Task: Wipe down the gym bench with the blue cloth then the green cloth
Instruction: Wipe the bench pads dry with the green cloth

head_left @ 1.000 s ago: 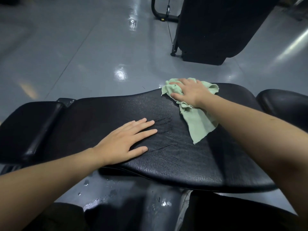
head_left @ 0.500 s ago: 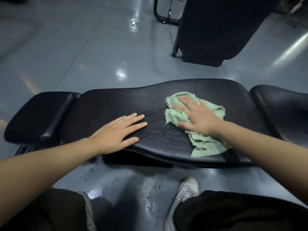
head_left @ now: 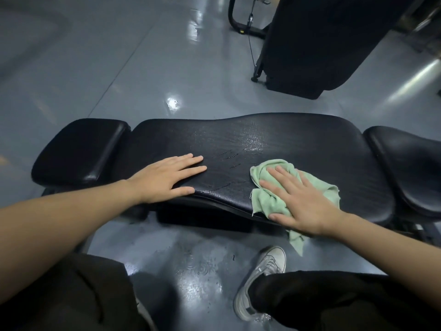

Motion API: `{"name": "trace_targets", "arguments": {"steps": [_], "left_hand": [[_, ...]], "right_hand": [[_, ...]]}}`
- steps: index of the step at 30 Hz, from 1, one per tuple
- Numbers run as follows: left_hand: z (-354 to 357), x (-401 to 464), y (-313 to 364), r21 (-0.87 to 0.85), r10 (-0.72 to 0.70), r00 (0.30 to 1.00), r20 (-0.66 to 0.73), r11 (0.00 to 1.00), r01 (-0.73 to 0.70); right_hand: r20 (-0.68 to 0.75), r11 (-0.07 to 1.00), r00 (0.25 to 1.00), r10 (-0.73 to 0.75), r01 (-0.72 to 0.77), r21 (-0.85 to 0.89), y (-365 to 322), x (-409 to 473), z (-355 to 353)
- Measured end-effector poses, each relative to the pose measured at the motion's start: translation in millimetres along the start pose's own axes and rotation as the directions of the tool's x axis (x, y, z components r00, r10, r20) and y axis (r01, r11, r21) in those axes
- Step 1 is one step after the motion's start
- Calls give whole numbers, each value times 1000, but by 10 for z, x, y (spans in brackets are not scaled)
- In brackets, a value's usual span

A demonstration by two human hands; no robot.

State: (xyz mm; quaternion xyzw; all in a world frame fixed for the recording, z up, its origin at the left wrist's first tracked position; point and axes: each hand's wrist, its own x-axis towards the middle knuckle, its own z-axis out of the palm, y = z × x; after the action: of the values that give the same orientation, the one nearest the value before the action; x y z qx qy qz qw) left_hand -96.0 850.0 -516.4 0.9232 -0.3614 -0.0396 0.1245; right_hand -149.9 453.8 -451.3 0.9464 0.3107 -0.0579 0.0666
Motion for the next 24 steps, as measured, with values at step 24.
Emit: {"name": "trace_targets", "arguments": {"steps": [24], "left_hand": [[33,-372,-326,14,-77,997,9,997,77]], "right_hand": [[-53,994,993,-109,109,-17,-995,1162,141]]}}
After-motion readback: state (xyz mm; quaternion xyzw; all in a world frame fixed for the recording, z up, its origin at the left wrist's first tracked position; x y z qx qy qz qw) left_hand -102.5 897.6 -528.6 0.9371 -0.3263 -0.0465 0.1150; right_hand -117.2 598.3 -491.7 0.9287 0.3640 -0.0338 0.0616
